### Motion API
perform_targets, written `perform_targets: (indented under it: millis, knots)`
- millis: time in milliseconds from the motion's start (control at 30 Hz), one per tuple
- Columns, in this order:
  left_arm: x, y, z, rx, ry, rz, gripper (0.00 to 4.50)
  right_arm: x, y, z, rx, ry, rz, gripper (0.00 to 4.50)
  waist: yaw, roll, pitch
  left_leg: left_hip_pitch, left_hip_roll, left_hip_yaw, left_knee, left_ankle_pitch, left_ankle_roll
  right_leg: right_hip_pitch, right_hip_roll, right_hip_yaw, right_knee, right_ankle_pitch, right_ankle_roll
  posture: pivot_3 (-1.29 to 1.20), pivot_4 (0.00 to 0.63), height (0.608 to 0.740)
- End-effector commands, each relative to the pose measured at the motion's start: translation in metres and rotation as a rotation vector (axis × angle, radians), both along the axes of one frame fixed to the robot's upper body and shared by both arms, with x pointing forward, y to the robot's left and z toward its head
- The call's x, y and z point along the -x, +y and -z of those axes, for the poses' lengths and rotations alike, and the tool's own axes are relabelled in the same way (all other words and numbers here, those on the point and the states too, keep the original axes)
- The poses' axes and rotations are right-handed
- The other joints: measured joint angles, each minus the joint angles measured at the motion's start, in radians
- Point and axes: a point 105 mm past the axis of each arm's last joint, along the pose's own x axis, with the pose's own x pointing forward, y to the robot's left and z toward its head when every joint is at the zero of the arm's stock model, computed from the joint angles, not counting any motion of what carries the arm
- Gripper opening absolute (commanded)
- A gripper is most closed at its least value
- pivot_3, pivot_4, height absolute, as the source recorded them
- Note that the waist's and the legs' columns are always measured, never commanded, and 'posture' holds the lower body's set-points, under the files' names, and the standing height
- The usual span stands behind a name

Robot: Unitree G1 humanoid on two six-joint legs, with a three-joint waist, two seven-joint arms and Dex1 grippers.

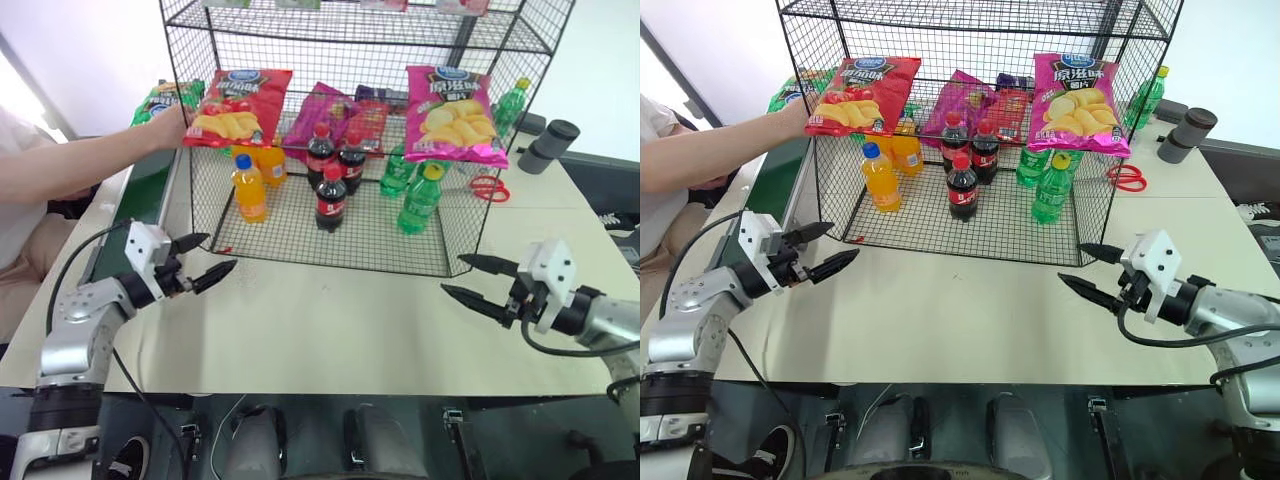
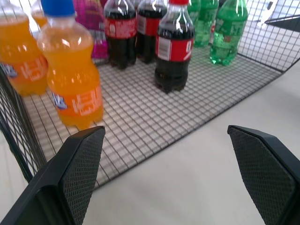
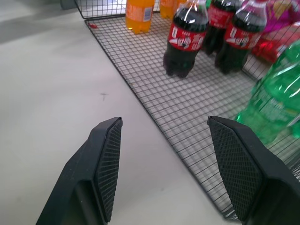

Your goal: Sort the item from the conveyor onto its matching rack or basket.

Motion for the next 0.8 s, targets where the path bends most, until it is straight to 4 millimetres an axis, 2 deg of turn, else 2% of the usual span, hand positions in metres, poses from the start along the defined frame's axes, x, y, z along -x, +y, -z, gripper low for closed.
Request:
perform_targets:
  millis: [33, 267, 600, 800]
  knots:
    - [0.0, -0.002, -0.013, 0.009, -0.027, 0.014, 4.5, 0.003, 0.005, -0.01, 0.003, -0.051, -0.013, 3.01, 0.0, 0.0, 0.0, 0.0, 0.0, 0.0, 0.0, 0.0, 0.0, 0.0, 0.0, 0.0, 0.0, 0.0, 0.0, 0.0, 0.15, 0.74]
    - [0.0, -0.001, -0.004, 0.027, 0.116, 0.034, 4.5, 0.003, 0.0, -0.008, 0.026, -0.048, -0.011, 3.01, -0.002, 0.0, 0.0, 0.0, 0.0, 0.0, 0.0, 0.0, 0.0, 0.0, 0.001, 0.0, 0.0, 0.0, 0.0, 0.0, 0.15, 0.74]
    - [0.002, -0.001, -0.006, 0.041, 0.099, 0.034, 4.5, 0.001, 0.001, -0.01, 0.021, -0.054, -0.019, 3.01, -0.001, 0.0, 0.0, 0.0, 0.0, 0.0, 0.0, 0.0, 0.0, 0.0, 0.0, 0.0, 0.0, 0.0, 0.0, 0.0, 0.15, 0.74]
    - [-0.006, 0.0, -0.014, 0.04, 0.002, 0.005, 4.5, -0.003, 0.004, -0.011, 0.023, -0.058, -0.029, 3.01, 0.0, 0.0, 0.0, 0.0, 0.0, 0.0, 0.0, 0.0, 0.0, 0.0, 0.0, 0.0, 0.0, 0.0, 0.0, 0.0, 0.15, 0.74]
